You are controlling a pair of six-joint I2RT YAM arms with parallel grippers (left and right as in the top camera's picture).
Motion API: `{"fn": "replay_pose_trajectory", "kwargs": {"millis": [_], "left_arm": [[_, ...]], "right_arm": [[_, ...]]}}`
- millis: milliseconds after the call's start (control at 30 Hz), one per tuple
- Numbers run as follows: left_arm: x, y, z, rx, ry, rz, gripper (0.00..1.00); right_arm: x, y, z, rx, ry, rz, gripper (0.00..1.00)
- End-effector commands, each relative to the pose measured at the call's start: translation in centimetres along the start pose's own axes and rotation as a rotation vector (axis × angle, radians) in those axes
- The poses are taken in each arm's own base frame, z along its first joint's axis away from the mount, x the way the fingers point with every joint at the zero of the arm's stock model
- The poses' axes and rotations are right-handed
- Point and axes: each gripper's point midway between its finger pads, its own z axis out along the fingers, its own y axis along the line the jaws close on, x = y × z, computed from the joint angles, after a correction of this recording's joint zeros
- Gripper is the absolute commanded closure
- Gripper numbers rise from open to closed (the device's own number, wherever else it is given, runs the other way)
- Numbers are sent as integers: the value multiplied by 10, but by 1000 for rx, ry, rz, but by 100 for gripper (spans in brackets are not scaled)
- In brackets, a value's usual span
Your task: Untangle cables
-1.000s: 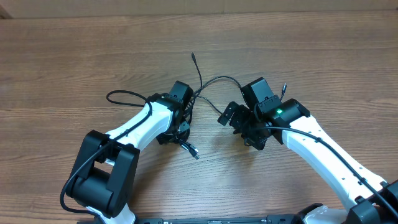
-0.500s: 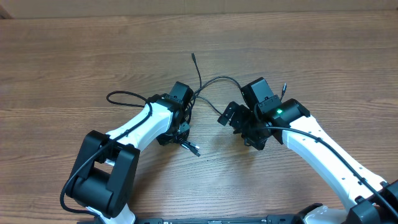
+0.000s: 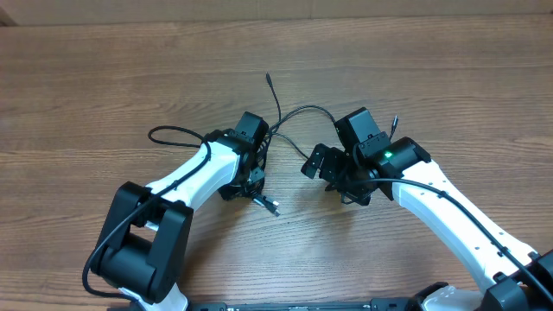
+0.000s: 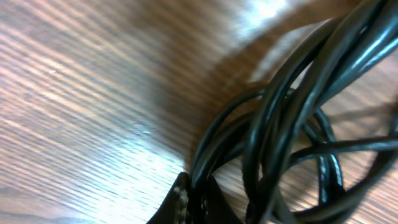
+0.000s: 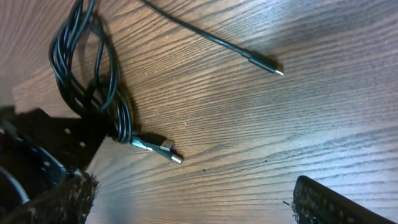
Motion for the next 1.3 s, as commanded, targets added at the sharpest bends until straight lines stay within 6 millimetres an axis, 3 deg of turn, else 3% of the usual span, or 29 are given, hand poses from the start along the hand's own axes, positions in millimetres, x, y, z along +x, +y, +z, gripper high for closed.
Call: {"fn": "replay_pose_trajectory", "kwargs": {"millis": [0,33,167,233,600,933,1267], "left_arm": [[-10,-39,-48,195,-47,4,96],[-13,-50,-67,265,-78,24,96],[-12,-61,-105,375,-143,59,96],[-11,-63,-115,401,-158,64,96],[7,-90,-139,551,-117,120,96],[15,-106,-152,636,-94,120,96],[7,-119,-204,817,-164,101,96]], "right_arm": [[-2,8,-3,-26,-1,-64,0],[-1,13,-3,-51,7,-68,0],[2,35,-5,-158,38,-90,0],[3,43,-7,-198,49,-92,0],[2,49,-8,-224,52,-76,0],[0,41,-6,-185,35,-67,0],[-1,27,-3,-120,20,-50,0]]}}
